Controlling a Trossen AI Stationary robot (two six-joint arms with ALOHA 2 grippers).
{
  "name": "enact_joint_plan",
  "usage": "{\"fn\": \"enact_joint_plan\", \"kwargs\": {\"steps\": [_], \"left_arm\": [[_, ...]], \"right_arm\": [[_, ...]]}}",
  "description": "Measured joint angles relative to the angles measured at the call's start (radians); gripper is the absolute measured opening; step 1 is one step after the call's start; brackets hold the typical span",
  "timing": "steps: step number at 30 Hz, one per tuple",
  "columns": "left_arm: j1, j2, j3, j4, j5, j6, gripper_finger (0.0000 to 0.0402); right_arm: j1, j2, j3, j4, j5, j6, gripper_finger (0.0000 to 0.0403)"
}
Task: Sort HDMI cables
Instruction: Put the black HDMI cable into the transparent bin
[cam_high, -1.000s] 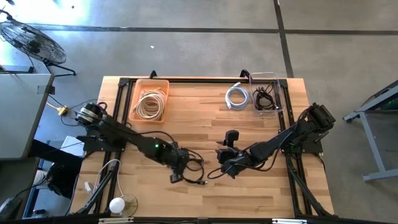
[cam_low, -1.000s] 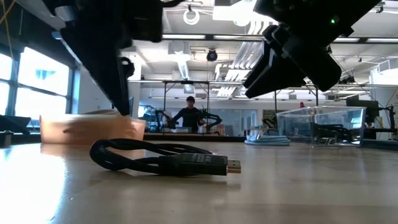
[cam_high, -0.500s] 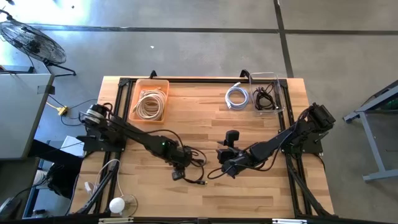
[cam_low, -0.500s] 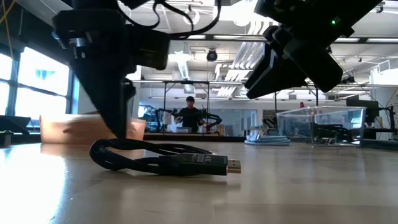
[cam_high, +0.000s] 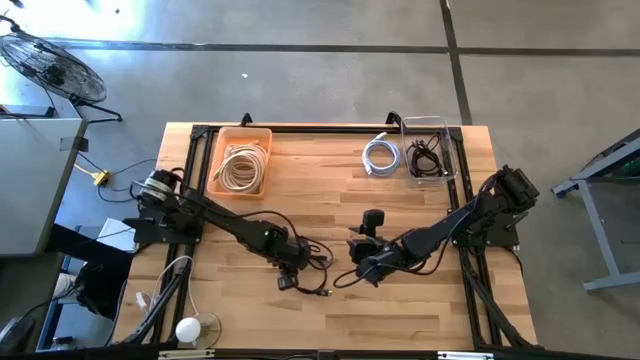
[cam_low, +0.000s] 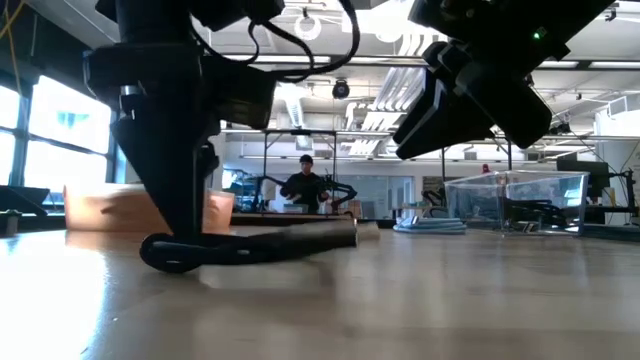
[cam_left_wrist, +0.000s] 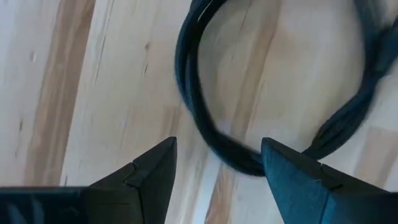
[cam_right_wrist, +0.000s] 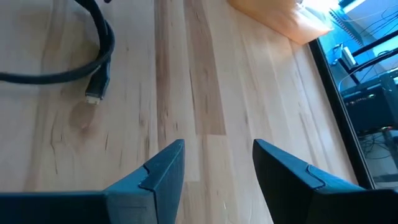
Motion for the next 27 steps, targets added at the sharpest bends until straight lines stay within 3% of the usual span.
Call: {"fn": "enact_joint_plan", "kwargs": {"steps": [10,13,18,27], "left_arm": [[0.0,0.081,0.005,0.046,-0.005,0.056,0.0216],[0.0,0.084,0.006,0.027,-0.017,0.068,0.0169],[0.001,0.085,0.004,0.011,-0.049,0.165,0.0026],[0.0,0.083,0.003,-0.005,-0.073,0.234,0.0011]], "right_arm": [[0.0,0.0,0.0,-0.006,-0.002,0.003,0.0181],[0.0,0.0,0.0,-0.005,-0.001,0.002,0.0181],[0.0,0.0,0.0,-0.006,-0.001,0.002,0.0181],[0.0,0.0,0.0,-0.004,-0.001,0.0,0.0181]]}}
